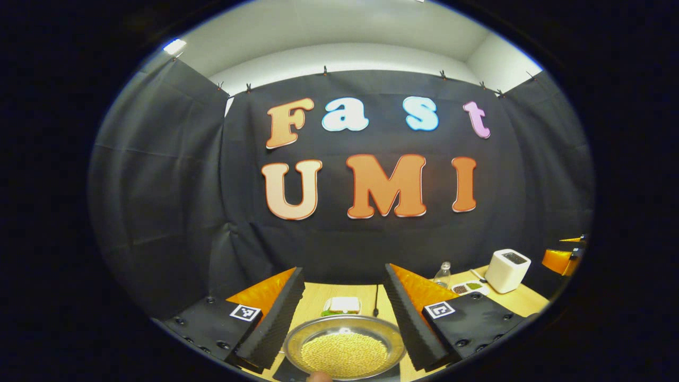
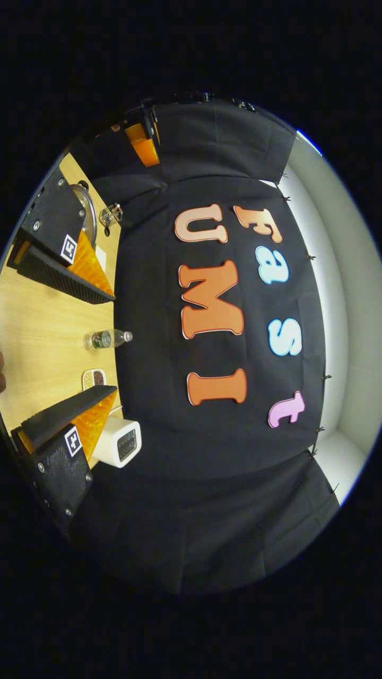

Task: First push the handle of the pot to place it horizontally, then grasp the pot with both hands and set it on the induction cooktop.

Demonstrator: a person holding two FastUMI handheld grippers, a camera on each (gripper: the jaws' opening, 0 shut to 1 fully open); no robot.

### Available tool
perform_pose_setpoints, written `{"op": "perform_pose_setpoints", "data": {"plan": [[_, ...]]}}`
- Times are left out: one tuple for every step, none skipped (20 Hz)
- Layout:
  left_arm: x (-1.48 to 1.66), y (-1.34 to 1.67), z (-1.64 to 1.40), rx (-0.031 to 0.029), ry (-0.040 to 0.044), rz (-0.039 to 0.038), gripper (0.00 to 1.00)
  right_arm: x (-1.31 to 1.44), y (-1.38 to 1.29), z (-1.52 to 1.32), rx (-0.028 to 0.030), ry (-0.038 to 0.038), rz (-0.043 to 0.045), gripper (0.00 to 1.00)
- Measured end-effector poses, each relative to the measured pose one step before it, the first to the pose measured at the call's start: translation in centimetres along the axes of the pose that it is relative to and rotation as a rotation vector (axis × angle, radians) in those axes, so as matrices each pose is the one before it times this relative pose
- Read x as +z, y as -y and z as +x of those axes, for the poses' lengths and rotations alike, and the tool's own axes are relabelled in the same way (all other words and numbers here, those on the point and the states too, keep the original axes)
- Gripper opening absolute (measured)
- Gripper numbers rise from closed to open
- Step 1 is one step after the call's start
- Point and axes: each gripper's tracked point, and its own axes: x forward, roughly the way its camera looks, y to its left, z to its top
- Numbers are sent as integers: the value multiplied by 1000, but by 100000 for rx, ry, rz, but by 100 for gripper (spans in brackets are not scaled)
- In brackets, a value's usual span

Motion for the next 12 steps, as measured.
{"op": "perform_pose_setpoints", "data": {"plan": [[914,1324,-490,-1579,2465,-257,96,787,977,-651,-1156,2000,-990,95],[613,1697,-547,-2765,1407,-621,100,659,807,-771,-1056,1842,-818,95],[328,1559,-438,-3282,356,-589,96,648,742,-729,-677,1694,-702,95],[92,1433,-303,-2684,236,-910,96,503,484,-539,-349,1540,-330,100],[68,1507,-28,-2989,-119,-919,96,481,426,-602,110,1334,-231,95],[-76,1246,-45,-2750,-600,-1020,96,433,462,-604,-345,1345,-95,95],[-123,928,-3,-1725,-808,-760,96,383,394,-398,-287,1268,-276,100],[-358,695,99,-1376,-1221,-575,96,184,262,-315,-286,1063,-315,95],[-372,678,136,-1435,-1433,-1020,93,84,142,-308,-55,856,-332,95],[-370,452,153,-1060,-1364,-760,97,81,70,-224,22,762,-380,95],[-390,286,68,-618,-938,-113,97,119,-55,-165,416,612,-246,95],[-123,95,126,-105,-546,238,100,71,-131,-107,622,359,-108,100]]}}
